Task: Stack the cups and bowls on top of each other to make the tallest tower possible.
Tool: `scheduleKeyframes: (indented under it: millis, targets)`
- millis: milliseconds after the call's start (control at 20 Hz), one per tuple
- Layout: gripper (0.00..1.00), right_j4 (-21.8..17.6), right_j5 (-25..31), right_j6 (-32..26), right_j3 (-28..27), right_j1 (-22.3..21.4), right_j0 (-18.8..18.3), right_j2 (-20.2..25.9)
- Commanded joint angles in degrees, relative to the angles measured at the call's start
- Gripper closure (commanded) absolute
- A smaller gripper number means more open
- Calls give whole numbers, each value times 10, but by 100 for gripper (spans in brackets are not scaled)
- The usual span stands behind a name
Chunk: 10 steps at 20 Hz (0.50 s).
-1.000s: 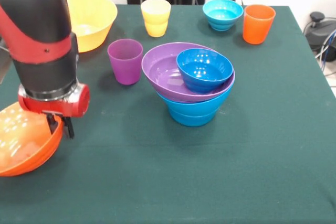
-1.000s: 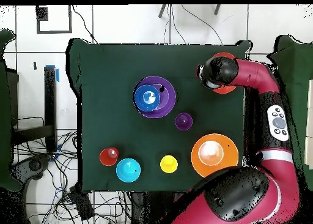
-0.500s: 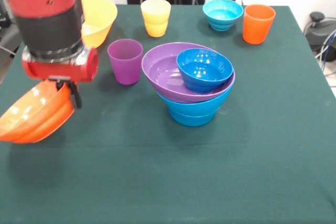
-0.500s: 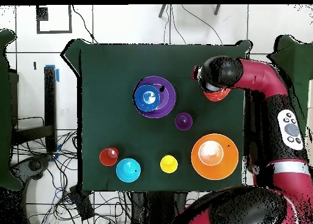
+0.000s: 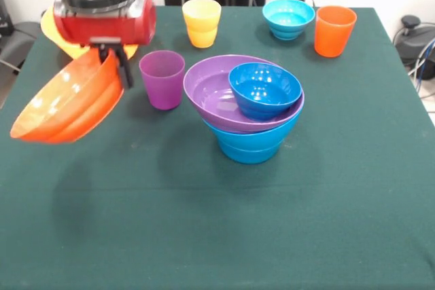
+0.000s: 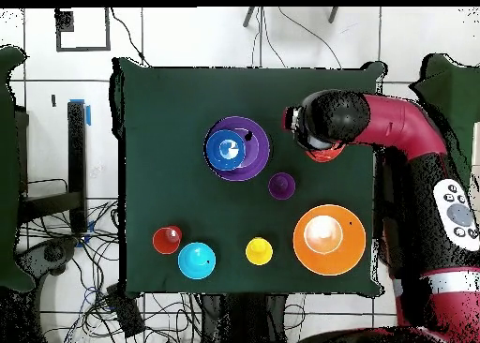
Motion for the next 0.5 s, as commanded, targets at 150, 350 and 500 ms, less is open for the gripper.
scheduleKeyframes:
  millis: [150, 350, 500]
  targets:
    - [100, 48, 72, 21, 90, -101, 28, -15]
    - [100, 70, 77, 39, 112, -132, 37, -22]
    - [100, 91, 79, 49, 123, -148, 47, -25]
